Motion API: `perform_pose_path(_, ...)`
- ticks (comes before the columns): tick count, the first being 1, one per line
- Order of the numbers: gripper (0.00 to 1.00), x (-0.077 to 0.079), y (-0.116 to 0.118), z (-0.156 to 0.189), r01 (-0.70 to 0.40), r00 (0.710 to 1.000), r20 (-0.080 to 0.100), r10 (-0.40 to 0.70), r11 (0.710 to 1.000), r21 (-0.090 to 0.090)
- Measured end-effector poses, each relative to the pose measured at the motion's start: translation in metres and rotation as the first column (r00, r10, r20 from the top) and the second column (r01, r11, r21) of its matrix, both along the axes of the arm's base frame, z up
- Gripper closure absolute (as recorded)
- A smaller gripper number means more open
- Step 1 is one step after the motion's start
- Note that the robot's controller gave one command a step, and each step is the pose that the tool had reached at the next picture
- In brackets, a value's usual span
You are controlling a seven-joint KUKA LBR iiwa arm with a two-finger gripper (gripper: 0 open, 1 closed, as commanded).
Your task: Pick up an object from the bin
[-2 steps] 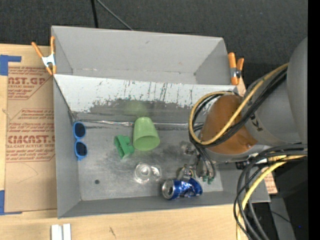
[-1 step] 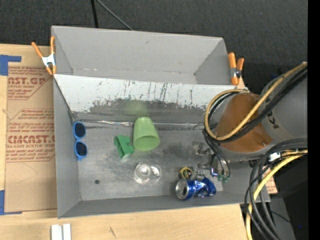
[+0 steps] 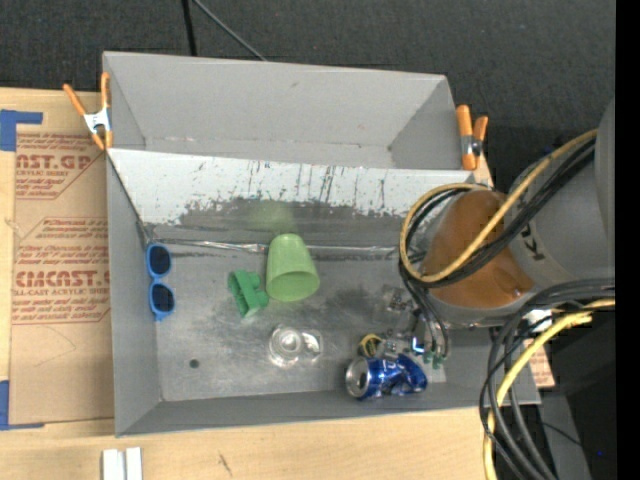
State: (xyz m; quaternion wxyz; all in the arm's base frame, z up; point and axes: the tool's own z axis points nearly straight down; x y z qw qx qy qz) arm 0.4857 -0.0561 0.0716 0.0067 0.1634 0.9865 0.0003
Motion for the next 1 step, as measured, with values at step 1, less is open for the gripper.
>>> perform_pose_path(1, 1.0, -0.0022, 0.0012, -0.0006, -0.003, 1.0, -0.008, 0.003, 1.0, 0.002)
